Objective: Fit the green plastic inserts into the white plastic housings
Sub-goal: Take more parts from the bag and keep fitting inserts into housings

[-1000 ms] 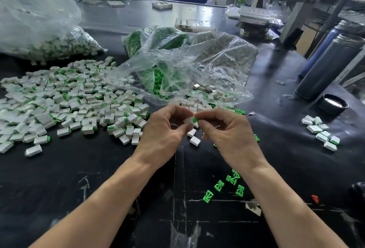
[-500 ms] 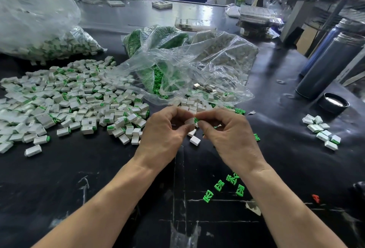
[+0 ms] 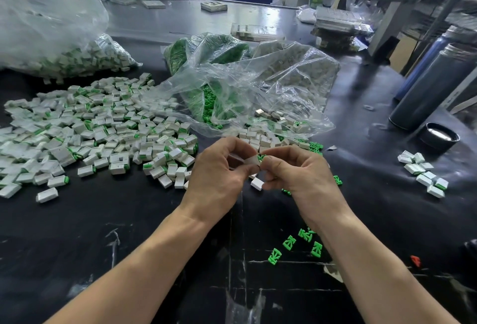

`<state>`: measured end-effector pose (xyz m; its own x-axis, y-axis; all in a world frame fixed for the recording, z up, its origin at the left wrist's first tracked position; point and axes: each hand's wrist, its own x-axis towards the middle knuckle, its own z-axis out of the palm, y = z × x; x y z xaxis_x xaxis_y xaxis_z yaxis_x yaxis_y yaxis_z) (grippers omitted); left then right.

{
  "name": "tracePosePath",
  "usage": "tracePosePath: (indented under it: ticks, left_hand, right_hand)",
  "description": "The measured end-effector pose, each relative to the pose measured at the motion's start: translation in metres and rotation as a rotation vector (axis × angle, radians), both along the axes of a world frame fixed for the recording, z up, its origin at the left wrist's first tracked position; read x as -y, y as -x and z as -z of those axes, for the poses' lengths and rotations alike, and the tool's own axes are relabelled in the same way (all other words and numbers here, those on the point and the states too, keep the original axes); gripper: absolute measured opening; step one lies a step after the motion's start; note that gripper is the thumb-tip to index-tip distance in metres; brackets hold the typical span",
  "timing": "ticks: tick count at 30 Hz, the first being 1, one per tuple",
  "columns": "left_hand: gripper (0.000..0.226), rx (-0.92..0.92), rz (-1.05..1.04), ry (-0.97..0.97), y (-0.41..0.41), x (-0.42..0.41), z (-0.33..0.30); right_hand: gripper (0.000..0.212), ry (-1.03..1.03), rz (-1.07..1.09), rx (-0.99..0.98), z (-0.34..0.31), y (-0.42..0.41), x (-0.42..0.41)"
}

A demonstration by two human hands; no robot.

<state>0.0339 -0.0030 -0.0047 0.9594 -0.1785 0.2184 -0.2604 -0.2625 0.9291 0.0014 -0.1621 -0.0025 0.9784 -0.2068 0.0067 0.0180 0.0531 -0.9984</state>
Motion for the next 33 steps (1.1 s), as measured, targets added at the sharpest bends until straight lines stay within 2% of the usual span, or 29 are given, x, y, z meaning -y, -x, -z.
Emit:
tracePosePath:
  ticks: [6,11,16,24,33]
  left_hand:
    - [0.018,-0.102,0.087,0.260,0.001,0.002,-0.001]
    - [0.013,-0.187,0.070,0.338,0.001,0.001,-0.004]
    - [0.006,-0.224,0.058,0.273,0.000,-0.001,-0.001]
    - [0.025,-0.115,0.027,0.095,0.001,0.000,0.004]
    - [0.028,-0.003,0.008,0.004,0.003,0.001,0.004]
  right_hand:
    - [0.002,0.055,0.034,0.022,0.004,-0.001,0.001]
    - [0.005,0.160,-0.013,0.069,0.003,0.001,0.001]
    - [0.014,0.304,0.011,0.073,0.005,0.003,-0.004]
    - [0.016,0.590,0.081,0.071,0.001,0.006,-0.007]
    - [0.018,0.620,0.102,0.084,-0.001,0.010,-0.011]
